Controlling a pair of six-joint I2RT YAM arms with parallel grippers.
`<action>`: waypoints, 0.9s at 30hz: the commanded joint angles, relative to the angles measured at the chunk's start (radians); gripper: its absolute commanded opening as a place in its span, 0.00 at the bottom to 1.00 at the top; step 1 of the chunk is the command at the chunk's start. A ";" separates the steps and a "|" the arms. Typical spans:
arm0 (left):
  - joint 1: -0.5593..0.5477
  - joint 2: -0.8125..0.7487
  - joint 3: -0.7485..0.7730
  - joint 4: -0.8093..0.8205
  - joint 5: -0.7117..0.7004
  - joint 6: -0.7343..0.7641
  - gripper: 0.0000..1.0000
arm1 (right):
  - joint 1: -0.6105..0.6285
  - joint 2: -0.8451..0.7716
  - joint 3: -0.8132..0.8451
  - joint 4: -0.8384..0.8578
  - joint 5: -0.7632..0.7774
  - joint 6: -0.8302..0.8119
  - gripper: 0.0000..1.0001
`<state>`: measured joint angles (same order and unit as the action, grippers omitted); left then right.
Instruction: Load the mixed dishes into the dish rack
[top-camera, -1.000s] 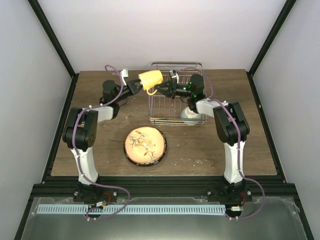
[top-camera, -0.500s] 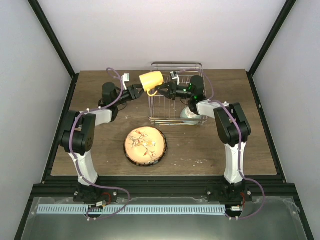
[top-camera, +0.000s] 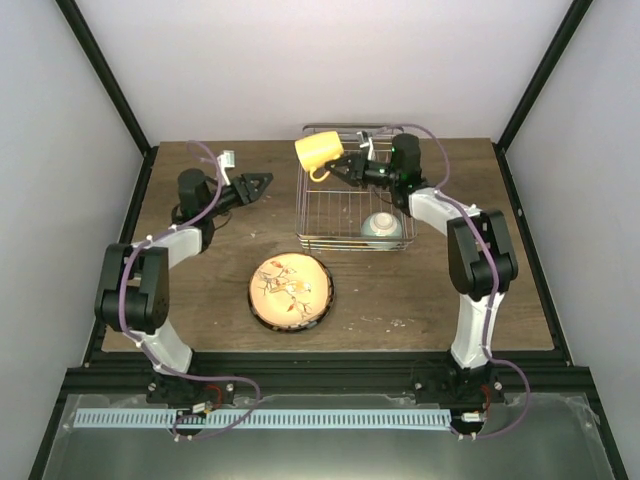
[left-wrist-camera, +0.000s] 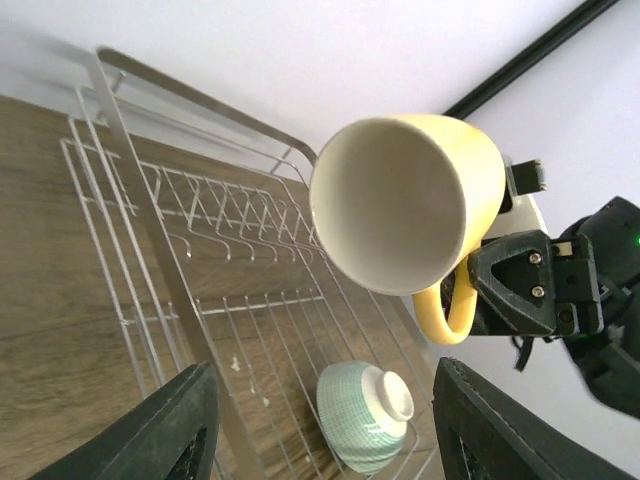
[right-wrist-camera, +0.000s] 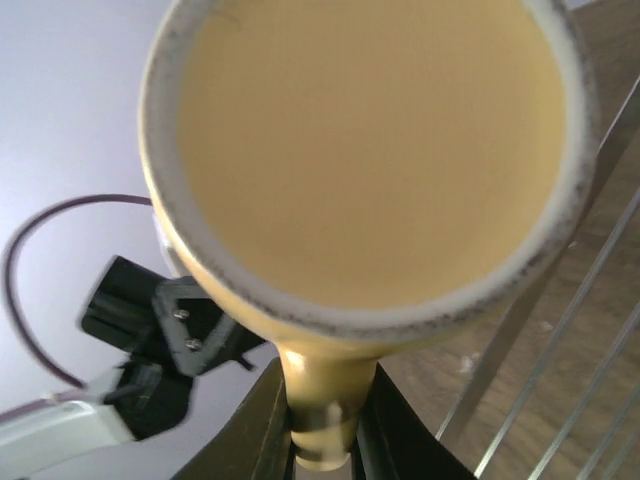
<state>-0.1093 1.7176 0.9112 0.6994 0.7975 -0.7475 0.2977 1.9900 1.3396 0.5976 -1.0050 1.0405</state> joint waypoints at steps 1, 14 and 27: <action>0.050 -0.080 -0.006 -0.103 -0.014 0.116 0.60 | -0.003 -0.124 0.192 -0.559 0.080 -0.531 0.01; 0.116 -0.082 0.058 -0.203 0.015 0.186 0.61 | 0.012 -0.215 0.179 -1.109 0.389 -1.103 0.01; 0.116 -0.054 0.076 -0.204 0.012 0.189 0.61 | 0.083 -0.232 0.050 -1.050 0.558 -1.254 0.01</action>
<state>0.0013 1.6421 0.9661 0.4919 0.7982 -0.5785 0.3515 1.8149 1.3758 -0.5312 -0.5060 -0.1268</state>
